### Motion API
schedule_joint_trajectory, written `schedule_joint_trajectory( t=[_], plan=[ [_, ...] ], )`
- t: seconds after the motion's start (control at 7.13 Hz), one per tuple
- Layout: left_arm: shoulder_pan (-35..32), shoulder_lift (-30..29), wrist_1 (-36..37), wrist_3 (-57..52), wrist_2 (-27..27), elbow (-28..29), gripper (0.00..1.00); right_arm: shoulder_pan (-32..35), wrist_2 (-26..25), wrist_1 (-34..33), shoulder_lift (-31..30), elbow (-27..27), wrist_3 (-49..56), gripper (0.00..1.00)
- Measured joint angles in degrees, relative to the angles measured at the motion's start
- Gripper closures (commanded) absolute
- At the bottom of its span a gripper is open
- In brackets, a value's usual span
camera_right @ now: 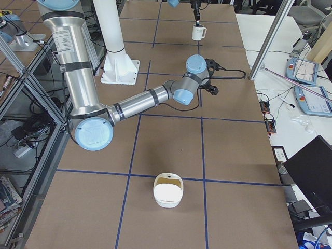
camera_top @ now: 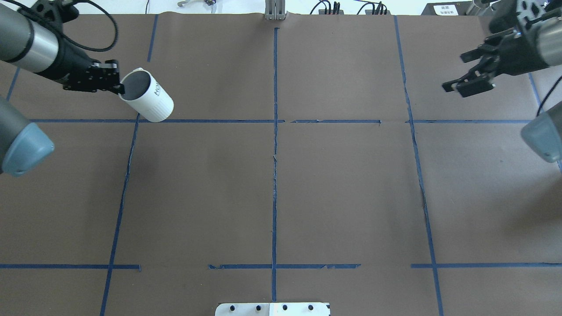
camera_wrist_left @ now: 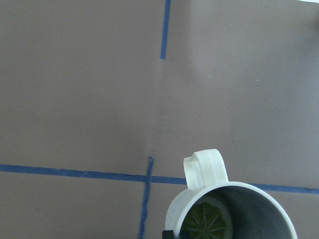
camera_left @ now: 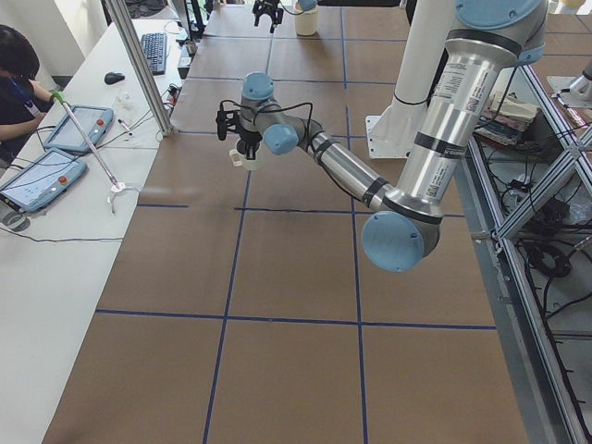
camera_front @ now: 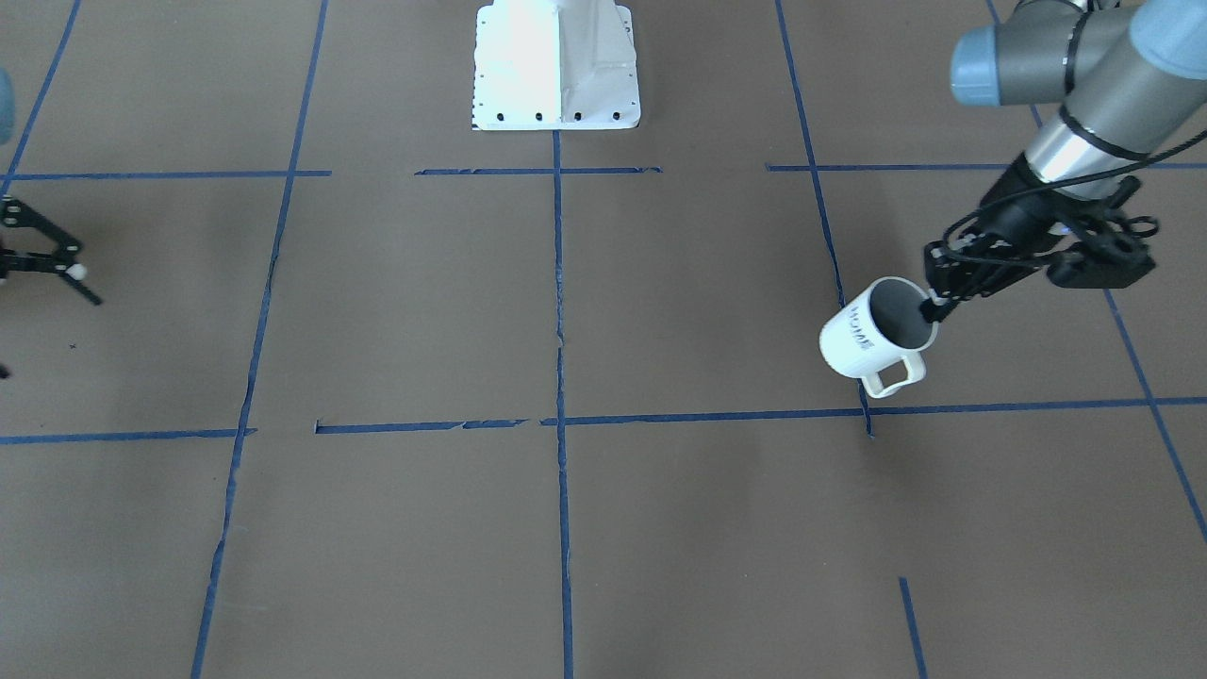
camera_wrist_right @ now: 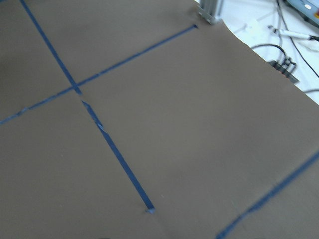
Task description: Left arm hands cup to right arm to dump lemon
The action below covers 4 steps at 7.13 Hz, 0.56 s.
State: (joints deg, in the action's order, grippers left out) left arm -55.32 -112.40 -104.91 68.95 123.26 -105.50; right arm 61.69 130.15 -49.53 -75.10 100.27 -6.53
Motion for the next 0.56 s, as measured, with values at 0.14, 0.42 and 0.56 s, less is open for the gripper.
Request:
schedule_joint_trajectory(
  t=[0.14, 0.42, 0.56],
  plan=[
    [1.9, -3.1, 2.1, 4.6, -1.5, 0.2, 1.00, -4.2, -3.9, 2.0, 3.2, -0.1, -2.3, 0.01],
    [4.4, -6.2, 3.3, 13.3, -3.6, 0.2, 1.00, -15.2, -19.6, 12.3, 6.7, -0.3, -9.1, 0.01],
    [5.4, -7.6, 3.5, 17.4, -4.3, 0.2, 1.00, -22.0, -30.1, 16.5, 8.0, -0.4, -11.0, 0.01]
  ],
)
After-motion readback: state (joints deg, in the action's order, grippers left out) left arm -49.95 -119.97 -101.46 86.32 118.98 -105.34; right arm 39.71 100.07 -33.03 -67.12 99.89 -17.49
